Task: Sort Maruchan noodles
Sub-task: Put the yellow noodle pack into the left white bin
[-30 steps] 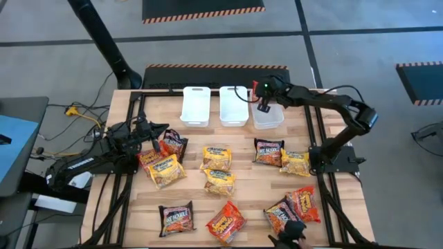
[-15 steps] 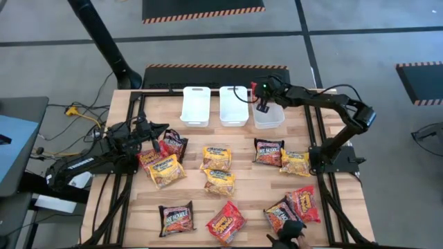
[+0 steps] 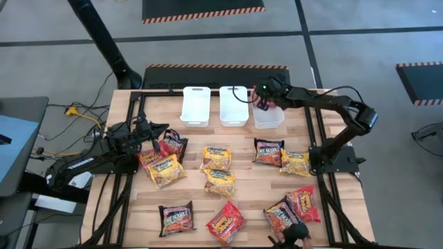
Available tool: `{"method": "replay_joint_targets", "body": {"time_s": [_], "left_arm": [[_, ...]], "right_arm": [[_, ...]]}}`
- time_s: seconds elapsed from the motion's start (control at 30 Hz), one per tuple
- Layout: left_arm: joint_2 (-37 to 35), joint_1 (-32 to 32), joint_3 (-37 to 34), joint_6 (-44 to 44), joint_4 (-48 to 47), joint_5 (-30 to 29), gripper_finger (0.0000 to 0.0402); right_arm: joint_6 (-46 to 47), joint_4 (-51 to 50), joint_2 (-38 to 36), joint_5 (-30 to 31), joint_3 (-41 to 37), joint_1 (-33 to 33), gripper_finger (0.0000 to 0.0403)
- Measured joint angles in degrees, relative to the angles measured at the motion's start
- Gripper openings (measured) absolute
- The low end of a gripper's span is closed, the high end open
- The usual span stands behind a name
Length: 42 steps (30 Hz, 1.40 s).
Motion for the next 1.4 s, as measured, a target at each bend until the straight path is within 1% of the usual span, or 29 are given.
{"method": "replay_joint_targets", "body": {"time_s": [0.2, 0.57, 0.8, 1.13, 1.4], "left_arm": [[0.00, 0.00, -0.01, 0.01, 0.02, 0.00, 0.0000], [0.00, 0.01, -0.01, 0.01, 0.00, 0.00, 0.0000], [0.00, 0.02, -0.01, 0.01, 0.00, 0.00, 0.0000], [0.00, 0.01, -0.01, 0.01, 0.00, 0.01, 0.0000], [-0.01, 0.01, -0.01, 0.98, 0.02, 0.00, 0.0000]], "right_arm": [[0.36, -1.82, -3.79, 0.93, 0.01, 4.17, 0.0182], [9.72, -7.13, -9.51, 0.90, 0.01, 16.54, 0.0181], [14.66, -9.44, -10.27, 0.88, 0.01, 25.98, 0.0185], [22.79, -9.63, -10.27, 0.86, 0.01, 40.18, 0.0186], [30.99, -9.61, -10.27, 0.84, 0.01, 48.40, 0.0186]]}}
